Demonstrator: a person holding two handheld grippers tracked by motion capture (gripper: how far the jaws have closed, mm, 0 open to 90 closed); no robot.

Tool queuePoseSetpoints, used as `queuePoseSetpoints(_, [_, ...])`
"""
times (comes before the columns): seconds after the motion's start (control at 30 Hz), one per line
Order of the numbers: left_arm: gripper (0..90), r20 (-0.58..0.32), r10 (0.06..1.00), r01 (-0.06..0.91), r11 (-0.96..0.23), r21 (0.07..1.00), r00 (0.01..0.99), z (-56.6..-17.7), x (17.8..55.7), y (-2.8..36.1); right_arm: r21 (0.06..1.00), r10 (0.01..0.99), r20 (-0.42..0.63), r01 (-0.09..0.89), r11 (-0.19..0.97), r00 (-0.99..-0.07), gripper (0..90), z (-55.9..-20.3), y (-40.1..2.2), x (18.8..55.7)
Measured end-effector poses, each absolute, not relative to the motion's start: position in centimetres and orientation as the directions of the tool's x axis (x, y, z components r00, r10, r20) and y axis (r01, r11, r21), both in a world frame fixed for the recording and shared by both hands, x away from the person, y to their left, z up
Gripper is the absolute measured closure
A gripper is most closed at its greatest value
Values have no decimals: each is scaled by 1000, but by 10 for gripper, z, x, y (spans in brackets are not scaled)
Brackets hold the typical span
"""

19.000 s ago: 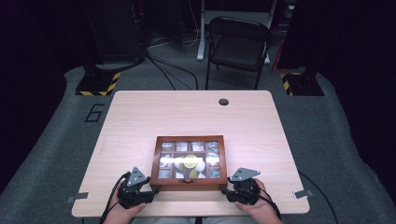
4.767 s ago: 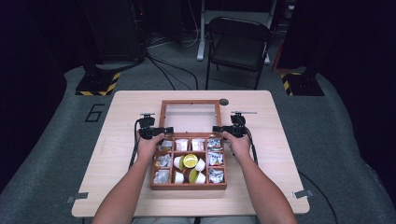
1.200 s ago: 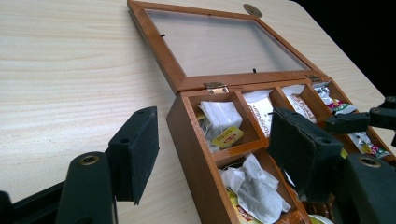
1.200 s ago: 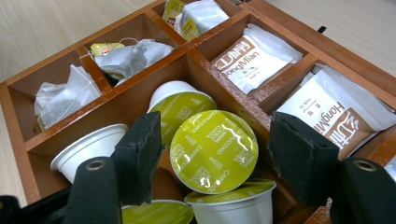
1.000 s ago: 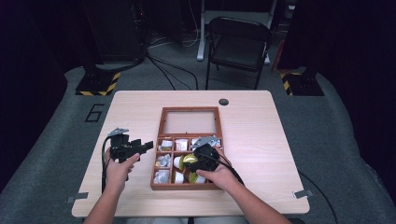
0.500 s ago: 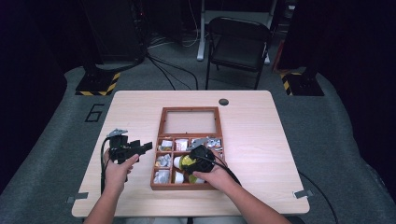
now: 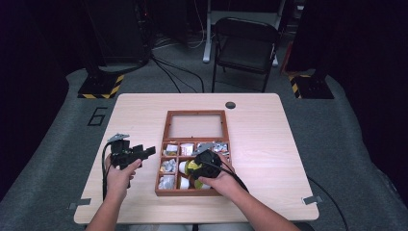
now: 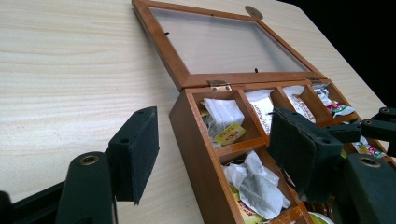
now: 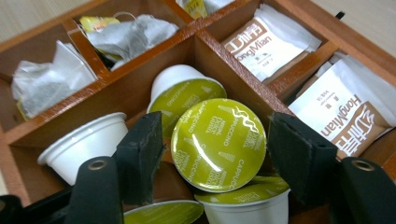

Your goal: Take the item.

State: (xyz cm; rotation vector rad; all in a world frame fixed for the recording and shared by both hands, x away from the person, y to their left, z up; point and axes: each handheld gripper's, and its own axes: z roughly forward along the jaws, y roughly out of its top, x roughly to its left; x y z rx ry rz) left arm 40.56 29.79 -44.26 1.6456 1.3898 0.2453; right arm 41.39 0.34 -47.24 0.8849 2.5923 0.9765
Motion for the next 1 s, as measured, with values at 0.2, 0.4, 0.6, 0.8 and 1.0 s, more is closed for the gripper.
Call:
queuePoseSetpoints(0.2, [330, -393, 854, 668, 74, 741, 341, -444, 407, 297, 645, 606, -4, 461, 610, -796, 373, -478, 5, 415])
queuePoseSetpoints(0.4, [330, -394, 855, 668, 78, 740, 336, -444, 407, 298, 651, 610, 17, 472, 595, -792, 373, -477, 3, 416])
queuePoseSetpoints(0.6, [330, -393, 854, 669, 74, 740, 340, -444, 407, 297, 642, 625, 18, 489, 591, -780, 337, -475, 2, 416])
queuePoseSetpoints(0.8, [330, -388, 857, 667, 73, 742, 338, -444, 407, 298, 645, 639, 81, 529, 551, -765, 356, -477, -3, 421])
queuePoseSetpoints(1.0, [330, -385, 858, 670, 66, 739, 340, -445, 407, 297, 704, 646, 56, 489, 515, -761, 462, -467, -5, 418])
